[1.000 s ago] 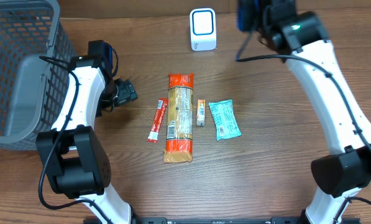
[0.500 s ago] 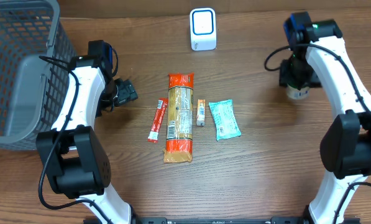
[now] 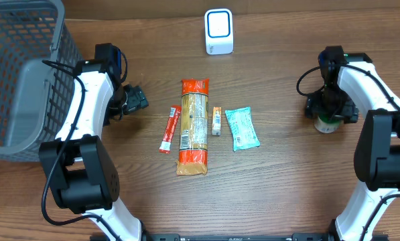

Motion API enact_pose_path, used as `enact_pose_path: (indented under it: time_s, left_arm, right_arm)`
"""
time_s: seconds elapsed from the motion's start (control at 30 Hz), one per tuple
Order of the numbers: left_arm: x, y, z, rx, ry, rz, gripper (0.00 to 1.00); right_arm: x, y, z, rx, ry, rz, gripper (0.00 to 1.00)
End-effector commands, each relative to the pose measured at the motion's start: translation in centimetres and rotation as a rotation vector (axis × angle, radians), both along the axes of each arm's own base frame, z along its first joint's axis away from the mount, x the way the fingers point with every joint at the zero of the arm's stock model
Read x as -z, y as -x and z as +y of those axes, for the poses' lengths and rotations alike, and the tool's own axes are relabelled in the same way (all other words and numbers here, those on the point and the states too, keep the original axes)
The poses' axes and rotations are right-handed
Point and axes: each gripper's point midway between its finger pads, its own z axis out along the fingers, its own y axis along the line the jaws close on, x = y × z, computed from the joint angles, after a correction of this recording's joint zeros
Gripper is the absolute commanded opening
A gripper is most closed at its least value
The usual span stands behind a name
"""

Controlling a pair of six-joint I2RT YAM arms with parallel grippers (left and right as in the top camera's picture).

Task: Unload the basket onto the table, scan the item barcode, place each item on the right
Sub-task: 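Carry the jar right and lower it toward the table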

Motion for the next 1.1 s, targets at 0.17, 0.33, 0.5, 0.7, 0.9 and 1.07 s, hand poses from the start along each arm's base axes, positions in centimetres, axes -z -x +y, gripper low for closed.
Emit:
enact_pose_path:
  time_s: [0.17,0.33,0.5,0.7,0.9,1.07]
  left_arm:
    - [-0.6,-0.1,0.1,0.026,-0.009,-0.014,1.0]
    - [-0.6,-0.1,0.1,0.026,-0.009,-0.014,1.0]
    - [-0.6,-0.1,0.1,0.026,-0.008,-0.015,1.0]
    - [-0.6,-0.1,0.1,0.026,-0.008,-0.015,1.0]
    - [-0.6,-0.1,0.1,0.026,-0.008,-0.015,1.0]
    - [-0.6,-0.1,0.1,0.026,-0.008,-0.015,1.0]
  right_arm:
    - [-5.2,-1.7,-0.1,0.027,-0.015,-0.126,1.0]
    - [-11.6,-3.3,3.3,-0.026,-0.195,-0.3,1.0]
    - [-14.8,-3.6,9.0,-0.091,-0.519,-0.385,1.0]
    - [-13.3,-2.8,11.6,-0.13,-0.586,-0.347,0.86]
    - [-10.1,-1.7,15.7,-0.234,-0.605,-0.313,0.85]
    - [-6.6,0.0,19.1,-0.327,-0.62,-0.287,0.85]
